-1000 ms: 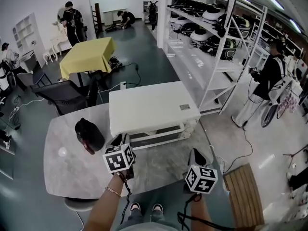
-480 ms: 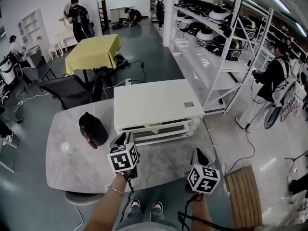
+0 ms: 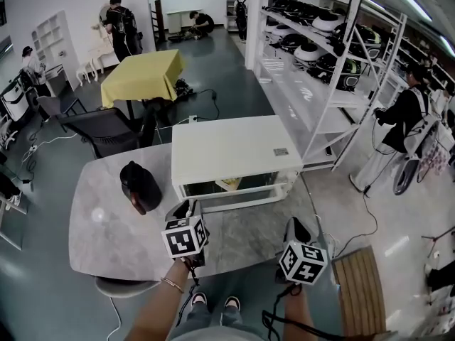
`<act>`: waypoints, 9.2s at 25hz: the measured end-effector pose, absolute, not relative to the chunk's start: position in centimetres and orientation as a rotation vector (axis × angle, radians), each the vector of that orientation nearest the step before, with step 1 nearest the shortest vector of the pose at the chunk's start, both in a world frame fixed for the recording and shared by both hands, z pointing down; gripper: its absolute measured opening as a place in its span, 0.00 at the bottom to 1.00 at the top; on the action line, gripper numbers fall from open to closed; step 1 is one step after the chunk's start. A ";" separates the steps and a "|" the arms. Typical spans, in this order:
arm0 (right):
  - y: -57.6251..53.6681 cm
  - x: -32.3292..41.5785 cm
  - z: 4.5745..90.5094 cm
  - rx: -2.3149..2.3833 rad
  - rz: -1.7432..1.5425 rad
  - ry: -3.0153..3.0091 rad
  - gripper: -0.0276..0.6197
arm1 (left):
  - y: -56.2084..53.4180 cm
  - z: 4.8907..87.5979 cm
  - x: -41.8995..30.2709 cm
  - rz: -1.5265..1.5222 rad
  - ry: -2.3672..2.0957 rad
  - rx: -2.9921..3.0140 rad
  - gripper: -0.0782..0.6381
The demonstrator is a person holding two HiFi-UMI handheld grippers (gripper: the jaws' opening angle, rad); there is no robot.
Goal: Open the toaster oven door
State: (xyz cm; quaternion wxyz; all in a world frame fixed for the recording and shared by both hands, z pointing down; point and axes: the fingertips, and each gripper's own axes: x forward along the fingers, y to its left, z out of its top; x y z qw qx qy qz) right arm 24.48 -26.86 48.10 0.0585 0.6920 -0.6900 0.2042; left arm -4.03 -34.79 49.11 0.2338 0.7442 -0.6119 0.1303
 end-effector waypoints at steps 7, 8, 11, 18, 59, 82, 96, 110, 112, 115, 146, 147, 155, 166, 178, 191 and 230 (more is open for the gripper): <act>-26.5 24.6 48.1 2.060 0.594 -2.107 0.05 | -33.3 50.0 -4.0 0.355 -1.698 2.027 0.25; -26.5 24.6 48.0 2.055 0.591 -2.110 0.05 | -33.1 50.1 -3.9 0.355 -1.697 2.024 0.25; -26.5 24.6 47.7 2.041 0.583 -2.120 0.05 | -32.5 50.2 -3.9 0.353 -1.695 2.016 0.25; -26.0 24.8 47.8 2.025 0.573 -2.134 0.05 | -31.3 50.9 -3.8 0.368 -1.688 2.002 0.24; -21.7 24.9 49.5 1.999 0.600 -2.107 0.05 | -25.3 55.6 -3.2 0.444 -1.623 2.007 0.21; -20.9 24.1 50.8 1.962 0.602 -2.088 0.05 | -23.2 58.2 -2.9 0.503 -1.581 1.992 0.21; -19.7 24.6 53.4 1.963 0.678 -2.045 0.05 | -21.8 59.7 -2.7 0.521 -1.574 1.974 0.21; -19.8 24.5 55.7 1.951 0.725 -2.019 0.05 | -20.8 62.0 -2.6 0.536 -1.563 1.943 0.20; -19.7 24.5 55.9 1.951 0.728 -2.016 0.05 | -20.5 62.3 -2.6 0.540 -1.560 1.937 0.20; -19.4 24.6 56.1 1.948 0.736 -2.010 0.05 | -20.1 62.7 -2.6 0.546 -1.555 1.930 0.20; -17.7 24.1 60.7 1.928 0.824 -1.948 0.05 | -18.3 68.1 -2.5 0.604 -1.494 1.864 0.20; -17.6 24.1 60.8 1.927 0.826 -1.946 0.05 | -18.3 68.2 -2.5 0.605 -1.495 1.863 0.20; -16.8 23.9 62.0 1.915 0.849 -1.931 0.05 | -18.2 68.7 -2.4 0.604 -1.494 1.857 0.20; -16.5 24.2 63.2 1.913 0.869 -1.923 0.05 | -18.1 70.1 -2.5 0.617 -1.497 1.830 0.20; -17.1 23.1 63.7 1.880 0.879 -1.939 0.05 | -18.2 70.3 -2.4 0.627 -1.493 1.850 0.20; -17.6 21.8 60.9 1.865 0.817 -1.973 0.05 | -15.6 69.3 -4.8 0.622 -1.483 1.795 0.22; -23.1 18.1 41.6 2.020 0.405 -2.250 0.05 | -27.3 43.1 -10.5 0.169 -1.798 2.235 0.12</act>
